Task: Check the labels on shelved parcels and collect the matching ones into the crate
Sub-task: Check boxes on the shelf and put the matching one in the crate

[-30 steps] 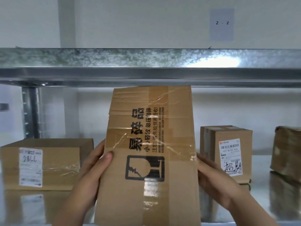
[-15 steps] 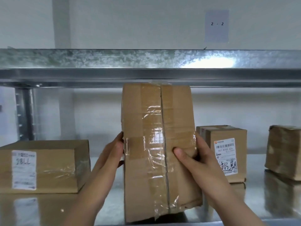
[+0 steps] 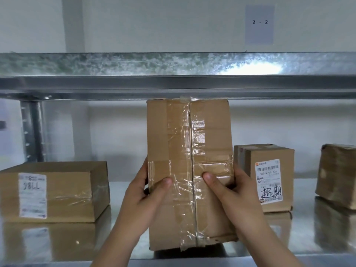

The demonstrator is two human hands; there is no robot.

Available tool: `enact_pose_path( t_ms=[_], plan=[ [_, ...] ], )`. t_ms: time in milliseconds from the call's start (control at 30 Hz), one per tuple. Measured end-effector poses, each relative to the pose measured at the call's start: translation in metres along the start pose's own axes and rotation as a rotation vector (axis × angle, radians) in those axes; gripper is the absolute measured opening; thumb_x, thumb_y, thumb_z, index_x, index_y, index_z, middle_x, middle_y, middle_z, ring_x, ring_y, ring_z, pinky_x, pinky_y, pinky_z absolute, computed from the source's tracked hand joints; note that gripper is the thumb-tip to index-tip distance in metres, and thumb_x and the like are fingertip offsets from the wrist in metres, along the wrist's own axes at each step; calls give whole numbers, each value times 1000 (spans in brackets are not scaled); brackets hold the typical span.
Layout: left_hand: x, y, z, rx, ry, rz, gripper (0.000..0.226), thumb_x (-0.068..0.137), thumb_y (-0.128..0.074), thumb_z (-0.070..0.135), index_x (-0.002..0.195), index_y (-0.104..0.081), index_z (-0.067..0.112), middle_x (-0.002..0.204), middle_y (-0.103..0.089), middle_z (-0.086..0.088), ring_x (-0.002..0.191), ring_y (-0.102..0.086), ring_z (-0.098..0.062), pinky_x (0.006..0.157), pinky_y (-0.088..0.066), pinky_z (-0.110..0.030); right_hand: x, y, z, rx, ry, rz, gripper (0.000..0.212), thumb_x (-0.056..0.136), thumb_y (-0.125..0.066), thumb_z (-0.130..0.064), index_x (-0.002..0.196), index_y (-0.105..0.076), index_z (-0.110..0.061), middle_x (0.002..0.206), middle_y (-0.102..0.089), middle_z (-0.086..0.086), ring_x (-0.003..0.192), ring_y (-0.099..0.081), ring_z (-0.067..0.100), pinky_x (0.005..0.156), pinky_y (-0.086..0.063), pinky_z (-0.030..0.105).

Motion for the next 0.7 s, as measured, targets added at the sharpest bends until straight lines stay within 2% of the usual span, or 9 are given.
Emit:
enact_pose_path(
  t_ms=[100,200,300,367,433,467,533,600,700],
  plan=[
    [-1,8,-1,-35,26,-38,57,82,-70,31,138,-60,31,121,-75,10,114,-70,-8,89,-55,-20,2,3,-4,14,6,-105,32,85,-81,-19,116,-74,-25,102,-82,-8,95,-78,10,76,-59,20],
    [1,23,-1,-78,65,-33,61,78,-80,24,135,-61,36,125,-74,5,116,-70,-14,97,-52,-35,3,7,-11,107,-24,-217,44,80,-74,-32,124,-72,-24,115,-80,-6,107,-76,13,82,-60,22],
    [5,35,-8,-253,146,34,43,75,-72,14,114,-76,33,116,-78,-4,100,-76,-16,82,-61,-29,6,10,-20,91,-16,-254,39,85,-61,-46,120,-74,-34,125,-76,-10,119,-70,10,103,-52,36],
    [5,37,-12,-342,193,54,36,78,-65,15,105,-80,33,111,-79,-6,92,-77,-16,70,-62,-24,8,10,-26,93,-11,-280,34,88,-56,-47,116,-75,-40,128,-75,-12,122,-68,6,108,-49,39],
    [3,39,-15,-382,200,67,32,78,-68,18,103,-81,34,110,-79,-5,91,-78,-16,68,-62,-25,7,10,-32,85,-1,-299,32,88,-59,-44,114,-76,-39,126,-75,-12,120,-68,4,109,-49,39],
    [2,39,-14,-395,192,58,32,73,-76,24,103,-80,34,111,-79,-5,92,-78,-17,68,-62,-25,6,9,-34,76,2,-307,28,89,-65,-43,115,-75,-38,126,-75,-12,121,-68,4,111,-48,39],
    [1,41,-13,-370,148,-2,63,54,-94,35,115,-76,30,115,-78,-6,99,-76,-19,74,-62,-26,5,10,-34,43,8,-311,27,92,-73,-48,118,-73,-41,129,-73,-13,125,-66,5,113,-45,39],
    [1,45,-15,-304,101,-22,77,53,-92,28,126,-66,25,117,-76,-7,108,-73,-24,82,-59,-30,8,13,-33,-25,-2,-298,49,84,-60,-73,126,-67,-50,136,-69,-17,131,-62,8,115,-42,41],
    [4,51,-11,-207,62,-38,79,57,-79,7,129,-57,31,115,-74,-6,106,-71,-21,82,-59,-31,15,15,-38,-62,-14,-302,90,61,-39,-107,130,-64,-54,133,-71,-16,131,-62,13,100,-44,41]
  ],
)
Point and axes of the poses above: each hand's wrist, its own x-axis towards the middle knuckle, its own y-axis out of the back of the hand, z = x × y, the point moved 4 cm from there along x, towards the middle knuckle
